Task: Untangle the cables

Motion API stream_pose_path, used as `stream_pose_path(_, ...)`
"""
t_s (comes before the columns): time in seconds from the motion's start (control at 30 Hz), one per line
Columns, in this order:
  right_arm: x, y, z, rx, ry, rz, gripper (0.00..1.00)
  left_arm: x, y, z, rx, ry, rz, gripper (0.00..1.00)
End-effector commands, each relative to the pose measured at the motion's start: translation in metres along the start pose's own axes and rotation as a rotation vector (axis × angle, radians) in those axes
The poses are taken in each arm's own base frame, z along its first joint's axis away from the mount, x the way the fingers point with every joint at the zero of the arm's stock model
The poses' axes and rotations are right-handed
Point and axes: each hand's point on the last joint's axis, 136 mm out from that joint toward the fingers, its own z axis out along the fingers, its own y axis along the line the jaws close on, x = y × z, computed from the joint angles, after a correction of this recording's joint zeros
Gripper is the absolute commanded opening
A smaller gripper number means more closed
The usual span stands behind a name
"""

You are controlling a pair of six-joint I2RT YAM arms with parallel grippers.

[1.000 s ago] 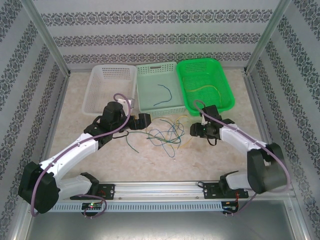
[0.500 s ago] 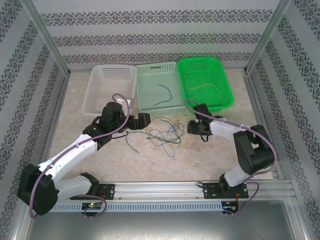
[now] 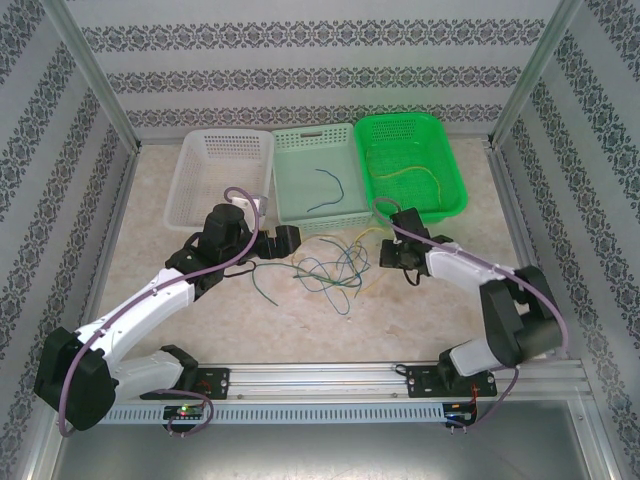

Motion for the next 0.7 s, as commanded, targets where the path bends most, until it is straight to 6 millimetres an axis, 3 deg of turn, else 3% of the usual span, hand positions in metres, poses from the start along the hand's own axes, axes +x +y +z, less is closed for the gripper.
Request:
stream_pose_path(0.0,-0.011,0.012,-0.030,-0.057,-0.072,-0.057,0.00,0.000,-0.002,-0.003,-0.010,-0.001,0.029,1.00)
stream_pose_path(0.3,-0.040,0.038,-0.121,-0.192,-0.231,-0.157,0.00,-0.018,-0.009,0.000,-0.003,-0.034,0.052,1.00)
stream_pose_path(0.43,-0.063,0.044,-0.162,-0.217,-0.353,-0.159,0.00,-0.024,-0.025,0.005,0.065,-0.030,0.071,1.00)
stream_pose_path(0.67,-0.092,0.064,-0.215,-0.322,-0.497,-0.128,0.00,-0.030,-0.045,0.018,0.129,-0.012,0.098,1.00)
